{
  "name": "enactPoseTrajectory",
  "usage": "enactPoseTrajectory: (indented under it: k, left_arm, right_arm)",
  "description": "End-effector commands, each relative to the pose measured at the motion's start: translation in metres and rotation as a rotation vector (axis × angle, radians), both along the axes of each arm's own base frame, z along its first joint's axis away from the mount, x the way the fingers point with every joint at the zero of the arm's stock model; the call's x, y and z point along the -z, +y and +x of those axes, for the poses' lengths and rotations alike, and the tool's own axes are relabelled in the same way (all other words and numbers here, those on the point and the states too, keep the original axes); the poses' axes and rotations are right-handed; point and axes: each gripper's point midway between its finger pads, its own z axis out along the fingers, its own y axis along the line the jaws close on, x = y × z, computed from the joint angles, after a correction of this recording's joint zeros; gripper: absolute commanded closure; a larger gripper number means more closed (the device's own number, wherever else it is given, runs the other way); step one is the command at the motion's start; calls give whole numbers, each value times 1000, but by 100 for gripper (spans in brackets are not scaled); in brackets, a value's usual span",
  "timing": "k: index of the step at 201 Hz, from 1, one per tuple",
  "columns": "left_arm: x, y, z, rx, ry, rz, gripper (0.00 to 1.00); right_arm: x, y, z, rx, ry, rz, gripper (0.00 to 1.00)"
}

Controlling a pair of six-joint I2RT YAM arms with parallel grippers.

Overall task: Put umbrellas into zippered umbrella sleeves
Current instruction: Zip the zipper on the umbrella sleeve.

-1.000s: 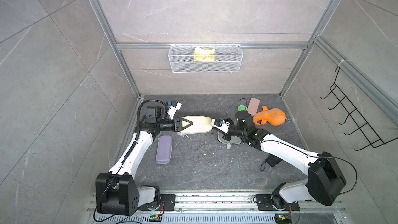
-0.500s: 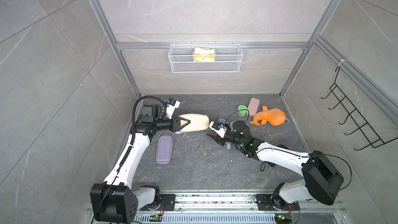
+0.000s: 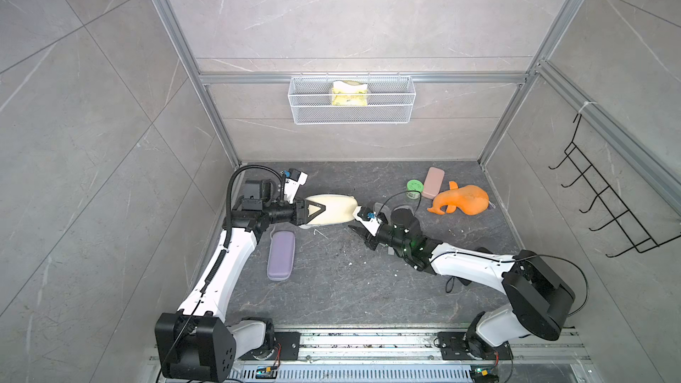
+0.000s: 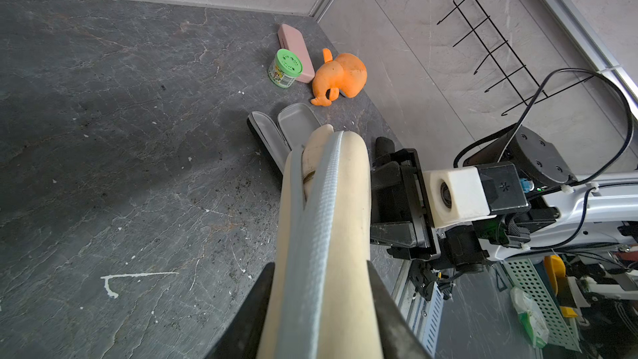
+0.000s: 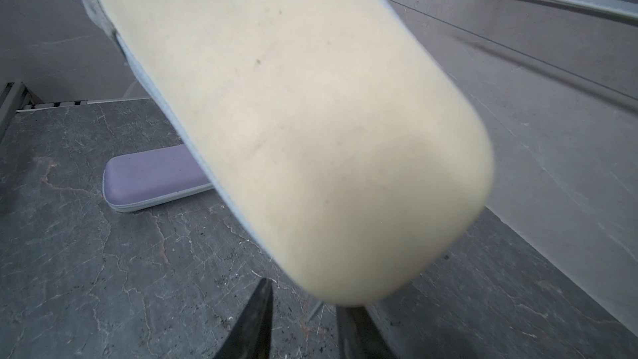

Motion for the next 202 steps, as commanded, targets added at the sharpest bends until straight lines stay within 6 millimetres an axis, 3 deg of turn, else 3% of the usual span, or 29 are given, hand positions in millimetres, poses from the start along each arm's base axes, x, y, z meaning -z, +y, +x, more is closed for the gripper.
enactPoseTrajectory:
  k: [1,44,97,141,176,202]
  left_arm:
    - [-23,-5,-4,42,-85,-47,100]
    - [-21,-5,-5,44,-79,-48,100]
    - [-19,-4,-8,48,-66,-33,100]
    - [-13,-4,-12,54,-14,-28,100]
    - [1,-8,-14,72,71,-42,100]
    - [14,-20,-21,113,114,-37,100]
  right_arm:
    - [-29,7,5,13,-38,71,71]
    - [-33,8,10,29,-28,71,81]
    - [-27,2,15,59,-74,-9,100]
    - [-18,-25,45,138,-166,-185,100]
    - [-44,-39,75,179,-245,-200,100]
    - [-63,-30,83,144,-317,-217,100]
